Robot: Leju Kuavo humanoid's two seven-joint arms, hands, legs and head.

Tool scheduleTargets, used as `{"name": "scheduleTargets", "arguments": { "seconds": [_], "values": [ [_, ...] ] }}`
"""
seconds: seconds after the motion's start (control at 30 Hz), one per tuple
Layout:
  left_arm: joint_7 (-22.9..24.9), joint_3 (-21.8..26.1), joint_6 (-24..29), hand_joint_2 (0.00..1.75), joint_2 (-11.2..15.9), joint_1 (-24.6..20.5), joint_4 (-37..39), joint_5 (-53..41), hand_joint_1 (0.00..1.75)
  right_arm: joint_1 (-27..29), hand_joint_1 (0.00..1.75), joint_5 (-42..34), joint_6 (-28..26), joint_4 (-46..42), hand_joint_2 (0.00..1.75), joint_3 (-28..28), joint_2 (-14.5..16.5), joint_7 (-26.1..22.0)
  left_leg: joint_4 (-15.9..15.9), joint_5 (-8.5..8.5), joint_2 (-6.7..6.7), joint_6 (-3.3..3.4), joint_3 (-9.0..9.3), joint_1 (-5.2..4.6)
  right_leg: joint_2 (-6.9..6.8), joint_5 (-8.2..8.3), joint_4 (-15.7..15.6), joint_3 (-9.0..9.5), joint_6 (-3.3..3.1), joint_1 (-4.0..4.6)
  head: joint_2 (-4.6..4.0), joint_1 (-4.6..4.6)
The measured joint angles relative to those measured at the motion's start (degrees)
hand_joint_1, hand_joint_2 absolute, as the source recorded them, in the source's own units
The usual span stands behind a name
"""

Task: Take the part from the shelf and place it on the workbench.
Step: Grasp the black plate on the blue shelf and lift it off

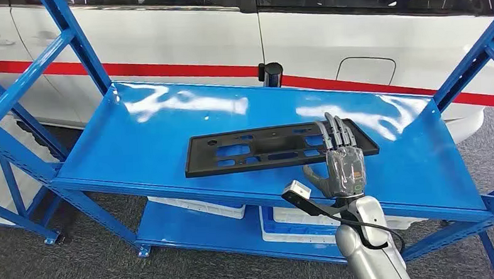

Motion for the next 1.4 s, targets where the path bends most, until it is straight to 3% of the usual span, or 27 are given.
{"name": "scheduleTargets", "arguments": {
  "seconds": [0.1, 0.23, 0.43, 0.57, 1.07, 1.4],
  "values": [
    [0.0, 0.0, 0.0, 0.00, 0.0, -0.2, 0.0, 0.0, 0.00, 0.0, 0.00, 0.2, 0.0, 0.2, 1.75, 0.2, 0.0, -0.1, 0.1, -0.02, -0.22, 0.30, 0.14, -0.39, -0.15, 0.29, -0.5, 0.32, -0.36, -0.08, 0.00, 0.19],
    [0.1, 0.0, 0.0, 0.00, 0.0, -0.3, 0.0, 0.0, 0.00, 0.0, 0.00, 1.2, 0.0, 0.6, 1.75, 0.9, 0.0, -0.1, 0.1, -0.13, -0.62, 0.88, 0.11, -0.58, -0.37, 0.42, -1.4, 0.89, -0.25, -0.18, 0.00, 0.24],
    [0.3, 0.0, 0.0, 0.00, 0.0, -0.4, 0.0, -0.3, 0.00, 0.4, 0.00, 3.0, 0.1, 1.6, 1.75, 2.7, 0.0, 0.4, 0.1, -0.39, -0.63, 1.28, 0.11, -0.65, -0.38, 0.45, -2.0, 1.11, 0.80, -0.22, 0.00, 0.23],
    [0.3, 0.0, -0.1, 0.00, 0.0, -0.4, 0.0, -0.6, 0.00, 0.8, 0.00, 3.2, 0.0, 2.3, 1.75, 3.4, -0.1, 0.6, 0.1, -0.42, -0.62, 1.32, 0.13, -0.68, -0.38, 0.46, -2.0, 1.11, 1.37, -0.25, 0.00, 0.21],
    [0.8, -0.1, -0.5, 0.00, -0.2, -0.8, 0.0, -2.3, 0.00, -2.2, 0.00, 4.5, -3.9, 9.1, 1.75, 6.8, -0.1, 3.5, -0.3, -0.43, -0.60, 1.29, 0.49, -0.53, -0.36, 0.32, -2.0, 1.21, 1.52, -0.17, 0.00, 0.20],
    [1.2, -0.7, -1.1, 0.00, -0.5, -1.5, 0.0, -4.3, 0.00, -3.0, 0.00, 6.8, -1.6, 9.1, 1.75, 7.1, 1.8, 6.5, -0.3, -0.44, -0.61, 1.27, 0.50, -0.53, -0.36, 0.31, -2.0, 1.26, 1.52, -0.12, 0.00, 0.20]
  ]
}}
